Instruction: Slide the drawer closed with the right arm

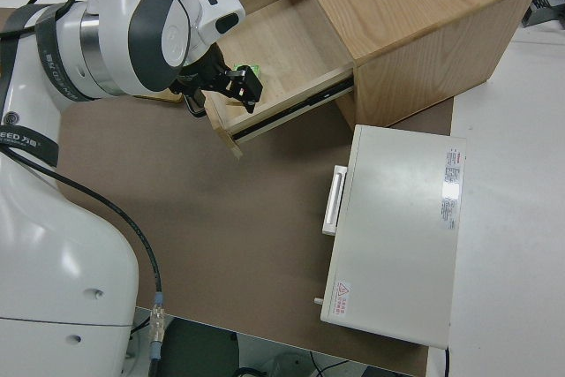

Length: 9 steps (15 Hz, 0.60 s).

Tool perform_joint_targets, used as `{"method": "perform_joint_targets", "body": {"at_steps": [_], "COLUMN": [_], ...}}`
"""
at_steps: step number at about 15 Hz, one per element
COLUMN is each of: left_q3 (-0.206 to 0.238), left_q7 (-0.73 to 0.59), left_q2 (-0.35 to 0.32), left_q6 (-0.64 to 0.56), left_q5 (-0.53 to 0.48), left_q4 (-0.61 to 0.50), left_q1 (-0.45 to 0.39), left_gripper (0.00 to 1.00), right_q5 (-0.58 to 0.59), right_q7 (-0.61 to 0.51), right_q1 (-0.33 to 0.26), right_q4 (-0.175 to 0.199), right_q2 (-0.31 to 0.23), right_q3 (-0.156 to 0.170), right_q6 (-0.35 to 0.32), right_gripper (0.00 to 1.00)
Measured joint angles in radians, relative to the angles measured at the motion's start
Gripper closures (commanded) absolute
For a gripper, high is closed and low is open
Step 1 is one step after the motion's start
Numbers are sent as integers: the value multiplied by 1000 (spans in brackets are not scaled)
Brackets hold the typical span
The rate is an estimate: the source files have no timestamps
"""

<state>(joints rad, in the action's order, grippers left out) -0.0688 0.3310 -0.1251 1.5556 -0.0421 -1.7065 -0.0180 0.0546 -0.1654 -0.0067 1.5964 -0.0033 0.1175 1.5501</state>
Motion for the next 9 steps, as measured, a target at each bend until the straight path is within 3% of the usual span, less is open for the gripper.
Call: {"method": "perform_joint_targets", "body": {"at_steps": [9], "left_q3": [0], "left_q7": [0], "left_q2": [0], "left_q6": [0], "left_q5": [0], "left_q4": [0], "left_q1": [0], "left_gripper": [7], "right_q5": [0], "right_q7": [0], "right_q1": [18], "right_q4": [-20], "right_q2": [2], "right_q3": [-5], "right_q6": [7], "right_gripper": [9]}}
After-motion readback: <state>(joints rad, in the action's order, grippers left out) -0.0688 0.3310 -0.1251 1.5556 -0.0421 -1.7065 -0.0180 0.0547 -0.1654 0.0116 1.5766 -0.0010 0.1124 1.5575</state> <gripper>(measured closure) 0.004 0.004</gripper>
